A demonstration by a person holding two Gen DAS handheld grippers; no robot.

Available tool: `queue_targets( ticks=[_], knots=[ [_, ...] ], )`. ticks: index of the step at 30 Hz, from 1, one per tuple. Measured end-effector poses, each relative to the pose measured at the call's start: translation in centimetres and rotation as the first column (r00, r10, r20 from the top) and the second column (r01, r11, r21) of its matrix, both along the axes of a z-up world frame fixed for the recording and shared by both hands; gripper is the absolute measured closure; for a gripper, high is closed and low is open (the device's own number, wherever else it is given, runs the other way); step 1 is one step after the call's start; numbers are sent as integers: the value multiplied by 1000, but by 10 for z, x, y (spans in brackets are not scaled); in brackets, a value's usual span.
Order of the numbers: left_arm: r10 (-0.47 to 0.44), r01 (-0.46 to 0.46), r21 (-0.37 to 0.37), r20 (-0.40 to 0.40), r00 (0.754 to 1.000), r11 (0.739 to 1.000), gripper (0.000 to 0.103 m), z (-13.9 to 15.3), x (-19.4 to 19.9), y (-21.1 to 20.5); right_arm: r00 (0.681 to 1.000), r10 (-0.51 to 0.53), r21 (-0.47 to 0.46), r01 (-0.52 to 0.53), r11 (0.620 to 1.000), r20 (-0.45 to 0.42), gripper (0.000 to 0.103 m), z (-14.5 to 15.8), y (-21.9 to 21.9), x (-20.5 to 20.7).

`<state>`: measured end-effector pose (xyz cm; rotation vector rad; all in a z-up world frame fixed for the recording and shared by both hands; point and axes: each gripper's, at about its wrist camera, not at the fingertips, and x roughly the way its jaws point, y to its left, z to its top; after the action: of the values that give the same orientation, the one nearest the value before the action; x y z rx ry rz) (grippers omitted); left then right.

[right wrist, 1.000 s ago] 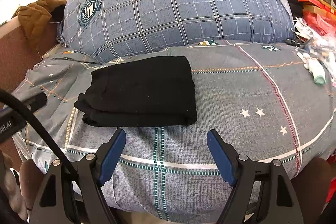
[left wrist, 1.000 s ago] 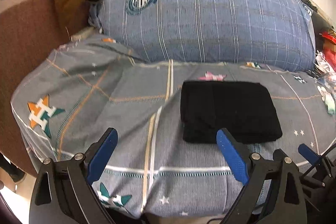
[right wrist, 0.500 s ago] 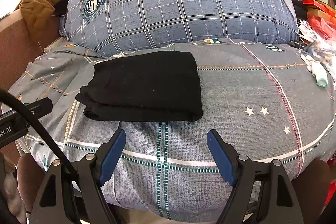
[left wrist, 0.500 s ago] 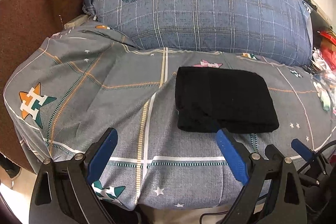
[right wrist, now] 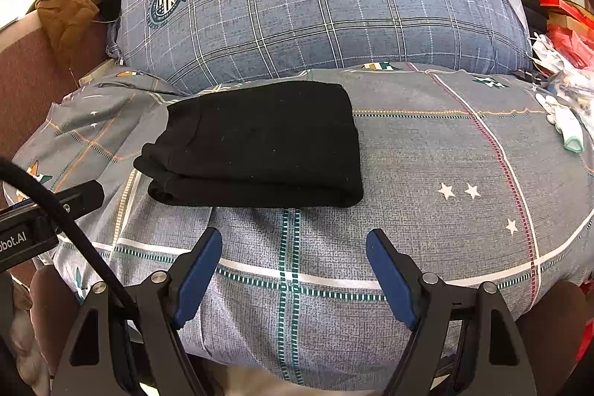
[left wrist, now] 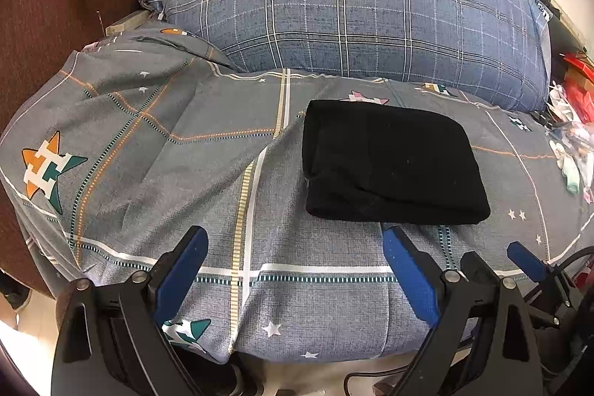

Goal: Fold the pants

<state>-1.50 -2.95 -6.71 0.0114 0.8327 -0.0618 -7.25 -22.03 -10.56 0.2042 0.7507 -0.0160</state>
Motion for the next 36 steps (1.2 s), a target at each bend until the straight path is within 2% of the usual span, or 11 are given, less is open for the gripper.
queue_targets(
  ticks=[19,22,27,29,31,35,36],
  knots=[
    [-3,2,-27,-66,998,1000,8,-17,8,2,999,15,5,-15,1000,-40,19,-12,2,7],
    [-6,1,-63,-72,997,998,8,-15,12,8,999,17,5,-17,1000,-33,19,-11,0,6],
    [-13,-6,-205,-92,996,979,8,-9,39,37,1000,-24,3,23,1000,17,19,5,-23,8],
    [-27,4,-241,-93,995,970,8,-10,55,44,999,-32,22,31,999,29,19,11,-35,13],
    [-44,20,-247,-94,995,969,8,-11,69,44,999,-29,35,27,999,43,19,18,-47,21],
    [-126,82,-315,-124,984,945,8,-23,104,37,997,42,129,-49,990,58,19,25,-67,52],
    [-151,91,-351,-145,978,932,8,-31,117,34,997,54,153,-61,986,51,19,25,-71,65]
  ],
)
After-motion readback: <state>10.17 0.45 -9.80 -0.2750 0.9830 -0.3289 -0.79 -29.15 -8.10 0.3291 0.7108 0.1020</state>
